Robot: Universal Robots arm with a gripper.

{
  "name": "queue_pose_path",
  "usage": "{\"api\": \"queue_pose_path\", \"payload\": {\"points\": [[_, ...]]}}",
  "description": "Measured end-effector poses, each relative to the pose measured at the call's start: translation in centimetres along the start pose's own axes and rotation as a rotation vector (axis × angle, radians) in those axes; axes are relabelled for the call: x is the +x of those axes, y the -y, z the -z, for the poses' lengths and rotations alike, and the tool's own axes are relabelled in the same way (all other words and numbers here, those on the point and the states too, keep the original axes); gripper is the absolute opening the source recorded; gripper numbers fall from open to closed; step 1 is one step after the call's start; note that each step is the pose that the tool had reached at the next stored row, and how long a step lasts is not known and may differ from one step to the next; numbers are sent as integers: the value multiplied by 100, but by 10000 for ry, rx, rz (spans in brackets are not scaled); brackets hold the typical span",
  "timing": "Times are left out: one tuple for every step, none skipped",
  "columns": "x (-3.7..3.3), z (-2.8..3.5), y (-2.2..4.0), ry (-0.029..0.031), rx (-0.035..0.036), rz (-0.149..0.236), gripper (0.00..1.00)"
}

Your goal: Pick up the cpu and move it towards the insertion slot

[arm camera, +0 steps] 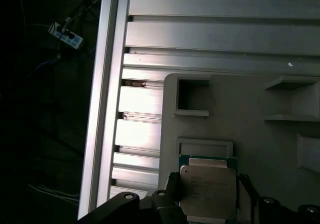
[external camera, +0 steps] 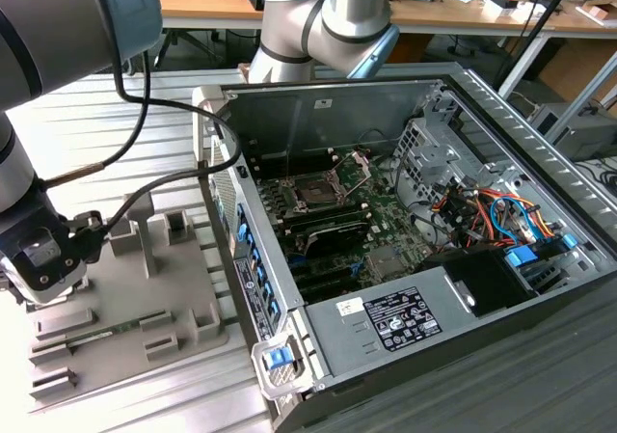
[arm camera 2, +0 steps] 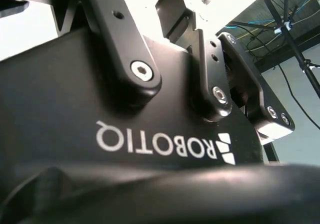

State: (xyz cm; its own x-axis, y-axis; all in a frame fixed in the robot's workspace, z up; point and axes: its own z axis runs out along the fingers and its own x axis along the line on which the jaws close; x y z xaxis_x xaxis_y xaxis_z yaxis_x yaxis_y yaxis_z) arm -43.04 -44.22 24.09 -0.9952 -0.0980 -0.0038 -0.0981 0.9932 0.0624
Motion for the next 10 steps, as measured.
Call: {"api": "queue_pose_path", "payload": {"points": [[0,13,-1,0,0,0,55],[0,23,-2,-1,0,0,55],[0,29,-2,0,0,0,55],[0,36,-2,-1,0,0,55],[0,42,-3,0,0,0,55],[0,48,-3,0,0,0,55],[-1,54,-3,0,0,0,55],[0,61,-4,-1,0,0,55],[0,66,-4,0,0,0,55],[0,73,-5,-1,0,0,55]]}}
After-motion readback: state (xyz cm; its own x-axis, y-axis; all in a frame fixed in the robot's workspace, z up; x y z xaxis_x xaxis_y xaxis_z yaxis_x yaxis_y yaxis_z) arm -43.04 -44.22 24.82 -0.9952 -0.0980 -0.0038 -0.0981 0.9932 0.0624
